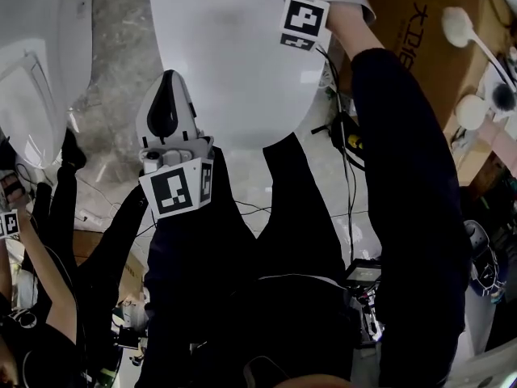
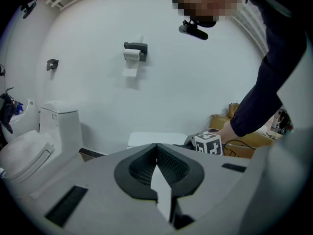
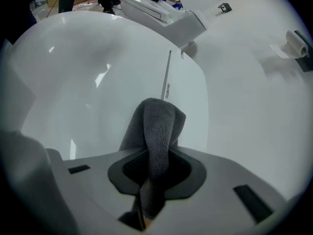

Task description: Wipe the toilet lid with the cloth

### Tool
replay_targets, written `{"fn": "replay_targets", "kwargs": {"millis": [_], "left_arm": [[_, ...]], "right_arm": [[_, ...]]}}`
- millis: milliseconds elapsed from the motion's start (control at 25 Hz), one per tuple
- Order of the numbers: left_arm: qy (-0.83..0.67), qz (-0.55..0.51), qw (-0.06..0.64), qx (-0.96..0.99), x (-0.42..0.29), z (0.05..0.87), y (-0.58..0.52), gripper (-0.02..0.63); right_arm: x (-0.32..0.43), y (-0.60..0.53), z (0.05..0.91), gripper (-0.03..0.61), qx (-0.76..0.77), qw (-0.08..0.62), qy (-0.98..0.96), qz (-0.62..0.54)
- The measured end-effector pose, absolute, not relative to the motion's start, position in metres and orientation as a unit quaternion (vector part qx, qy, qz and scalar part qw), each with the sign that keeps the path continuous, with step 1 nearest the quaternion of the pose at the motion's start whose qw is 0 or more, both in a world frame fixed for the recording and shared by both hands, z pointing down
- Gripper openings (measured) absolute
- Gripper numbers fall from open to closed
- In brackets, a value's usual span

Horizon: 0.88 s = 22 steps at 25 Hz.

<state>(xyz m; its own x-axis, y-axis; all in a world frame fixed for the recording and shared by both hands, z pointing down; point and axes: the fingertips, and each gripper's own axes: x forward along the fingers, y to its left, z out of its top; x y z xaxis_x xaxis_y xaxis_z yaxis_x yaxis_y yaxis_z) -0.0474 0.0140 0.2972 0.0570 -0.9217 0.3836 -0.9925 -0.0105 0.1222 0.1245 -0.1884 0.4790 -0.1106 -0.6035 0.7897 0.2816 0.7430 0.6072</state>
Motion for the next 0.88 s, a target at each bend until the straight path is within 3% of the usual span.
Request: {"fn": "replay_targets", "kwargs": {"millis": [880], "left_arm": [[-0.655,0.089,0.178,0.729,-0.04,0.296,0.012,0.015]], "right_arm": [[0.143,-0.055,0.488,0.069,0.142,0.639,-0.701,-0.282]]}}
